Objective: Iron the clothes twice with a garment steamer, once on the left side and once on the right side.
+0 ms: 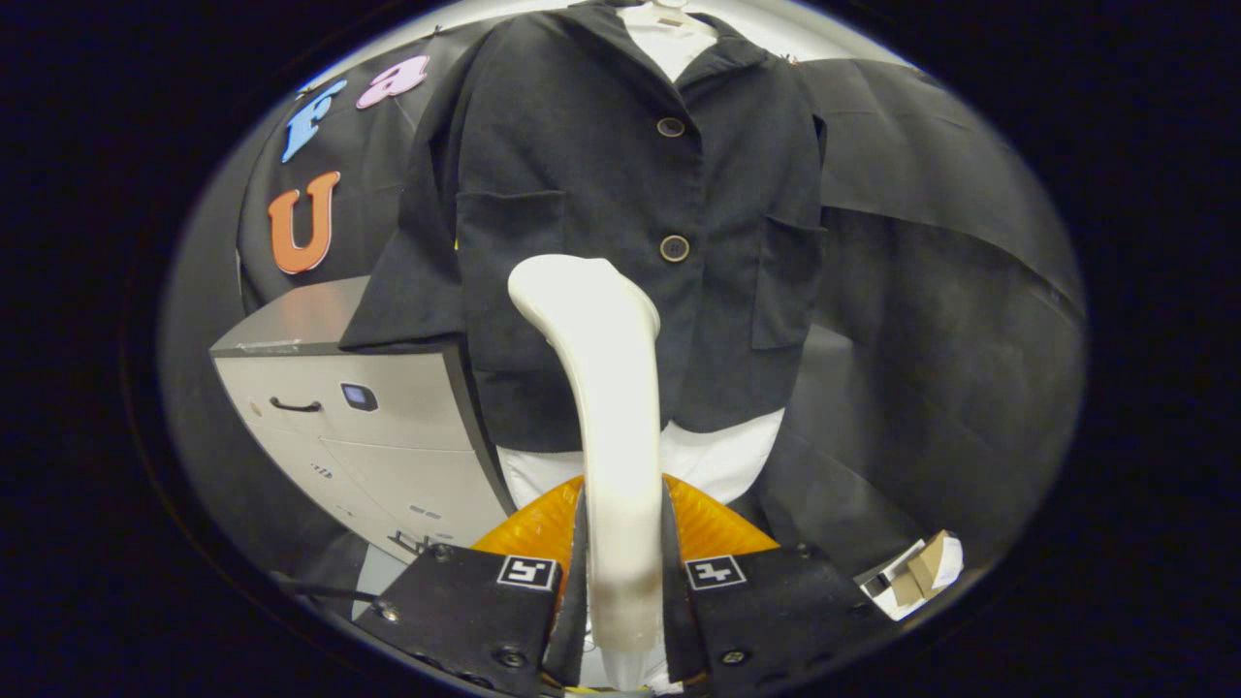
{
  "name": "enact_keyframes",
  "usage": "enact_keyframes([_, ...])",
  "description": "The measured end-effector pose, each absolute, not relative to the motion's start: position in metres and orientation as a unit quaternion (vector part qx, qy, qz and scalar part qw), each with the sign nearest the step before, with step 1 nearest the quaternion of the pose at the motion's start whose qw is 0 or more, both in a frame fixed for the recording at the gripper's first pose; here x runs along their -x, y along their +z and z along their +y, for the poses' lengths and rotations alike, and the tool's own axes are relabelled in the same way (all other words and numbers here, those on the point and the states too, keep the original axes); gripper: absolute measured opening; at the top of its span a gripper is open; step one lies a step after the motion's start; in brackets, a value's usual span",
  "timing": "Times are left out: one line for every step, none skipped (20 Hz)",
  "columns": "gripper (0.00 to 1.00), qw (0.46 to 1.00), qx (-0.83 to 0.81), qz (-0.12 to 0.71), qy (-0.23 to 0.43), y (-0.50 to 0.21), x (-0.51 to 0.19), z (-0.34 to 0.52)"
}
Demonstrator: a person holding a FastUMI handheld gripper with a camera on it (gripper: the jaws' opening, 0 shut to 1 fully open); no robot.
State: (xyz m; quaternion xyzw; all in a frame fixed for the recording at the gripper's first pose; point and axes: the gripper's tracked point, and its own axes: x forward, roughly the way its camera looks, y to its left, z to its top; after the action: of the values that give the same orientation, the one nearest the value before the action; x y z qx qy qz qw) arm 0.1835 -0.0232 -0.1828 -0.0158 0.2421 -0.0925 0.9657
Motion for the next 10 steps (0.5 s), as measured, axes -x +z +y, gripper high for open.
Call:
enact_keyframes([0.35, 0.966, 0.013, 0.242, -0.093, -0.18, -0.179, -0.027])
enact_keyframes([0.35, 0.966, 0.007, 0.239, -0.095, -0.176, -0.173, -0.032])
enact_keyframes([0.35, 0.967, 0.002, 0.236, -0.096, -0.171, -0.167, -0.038])
enact_keyframes([0.35, 0.967, -0.003, 0.233, -0.098, -0.166, -0.161, -0.046])
enact_keyframes([0.35, 0.968, -0.007, 0.229, -0.101, -0.16, -0.155, -0.054])
enact_keyframes([0.35, 0.969, -0.011, 0.225, -0.103, -0.154, -0.15, -0.063])
enact_keyframes([0.35, 0.97, -0.012, 0.219, -0.107, -0.145, -0.144, -0.074])
enact_keyframes([0.35, 0.97, -0.014, 0.215, -0.112, -0.138, -0.141, -0.084])
enact_keyframes([0.35, 0.971, -0.018, 0.208, -0.118, -0.127, -0.137, -0.097])
enact_keyframes([0.35, 0.971, -0.024, 0.203, -0.122, -0.119, -0.134, -0.107])
